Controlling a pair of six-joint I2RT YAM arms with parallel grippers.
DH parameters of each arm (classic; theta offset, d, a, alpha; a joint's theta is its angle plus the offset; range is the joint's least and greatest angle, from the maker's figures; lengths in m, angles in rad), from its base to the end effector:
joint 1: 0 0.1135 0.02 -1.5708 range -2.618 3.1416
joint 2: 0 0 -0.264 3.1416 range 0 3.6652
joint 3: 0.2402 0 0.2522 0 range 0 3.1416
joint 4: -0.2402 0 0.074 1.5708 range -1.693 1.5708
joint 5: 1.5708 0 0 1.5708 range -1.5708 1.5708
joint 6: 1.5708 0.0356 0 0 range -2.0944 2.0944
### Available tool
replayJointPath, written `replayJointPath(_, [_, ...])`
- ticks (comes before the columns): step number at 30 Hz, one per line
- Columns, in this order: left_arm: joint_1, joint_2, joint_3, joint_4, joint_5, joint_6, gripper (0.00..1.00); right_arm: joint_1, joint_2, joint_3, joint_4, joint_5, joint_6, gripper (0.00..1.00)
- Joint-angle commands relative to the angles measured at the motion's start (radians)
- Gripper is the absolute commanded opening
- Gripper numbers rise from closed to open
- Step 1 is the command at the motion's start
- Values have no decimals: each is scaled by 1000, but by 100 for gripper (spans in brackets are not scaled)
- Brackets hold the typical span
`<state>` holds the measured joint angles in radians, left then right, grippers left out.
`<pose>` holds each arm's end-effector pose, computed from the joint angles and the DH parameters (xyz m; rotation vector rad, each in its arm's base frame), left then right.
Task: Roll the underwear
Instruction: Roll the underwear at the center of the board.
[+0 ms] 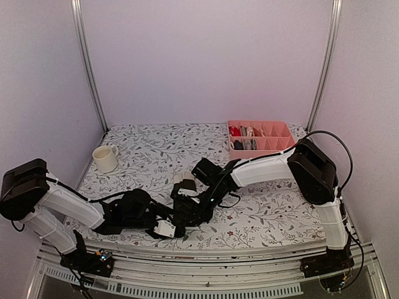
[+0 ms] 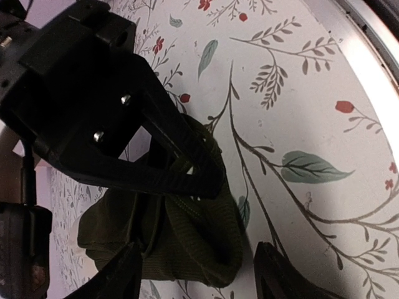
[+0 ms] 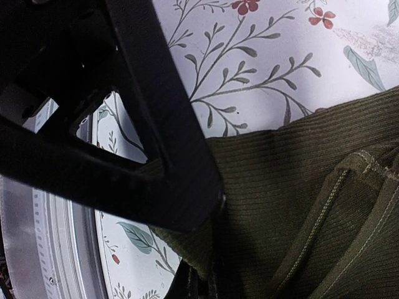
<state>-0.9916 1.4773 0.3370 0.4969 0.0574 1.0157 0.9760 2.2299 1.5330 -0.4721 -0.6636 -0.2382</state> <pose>0.1295 -0.2018 0.1131 1.8838 1.1622 -0.0502 0.2328 0.3833 0.1171 -1.7605 2.1898 1.1065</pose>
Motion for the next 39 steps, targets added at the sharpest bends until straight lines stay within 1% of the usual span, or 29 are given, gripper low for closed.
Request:
replayJointPath(1, [-32, 44, 20, -13, -56, -35, 61, -7, 33, -11, -3, 45, 5, 3])
replayJointPath(6, [-46, 66, 30, -7, -83, -46, 55, -8, 34, -11, 0, 50, 4, 3])
replayJointPath(10, [-53, 84, 49, -21, -104, -67, 41, -8, 35, -12, 1, 51, 4, 4])
replayJointPath(12, [-54, 88, 55, -29, -111, -78, 28, -9, 33, -13, 2, 51, 5, 4])
replayJointPath(13, [-54, 90, 58, -35, -113, -83, 20, -8, 32, -12, 3, 52, 6, 4])
replayJointPath(15, [-54, 89, 65, -53, -112, -96, 0, -9, 23, -17, 15, 64, 9, 4])
replayJointPath(16, [-53, 88, 69, -67, -110, -101, 0, -7, 11, -23, 23, 72, 11, 4])
replayJointPath(18, [-52, 84, 78, -94, -103, -108, 0, -8, -20, -44, 45, 89, 13, 10])
replayJointPath(20, [-49, 81, 85, -116, -94, -114, 0, -7, -67, -75, 70, 105, 12, 17])
replayJointPath(22, [-43, 80, 97, -142, -82, -122, 0, -8, -124, -112, 94, 126, 10, 27])
replayJointPath(30, [-38, 124, 185, -248, -52, -150, 0, -7, -357, -245, 110, 235, 10, 52])
replayJointPath(34, [-41, 147, 265, -290, -9, -214, 0, -7, -497, -345, 117, 330, 22, 59])
replayJointPath(36, [-40, 152, 287, -275, 50, -260, 0, -9, -572, -394, 128, 376, 39, 63])
replayJointPath(39, [-48, 191, 313, -240, 94, -318, 0, -9, -675, -451, 138, 447, 78, 65])
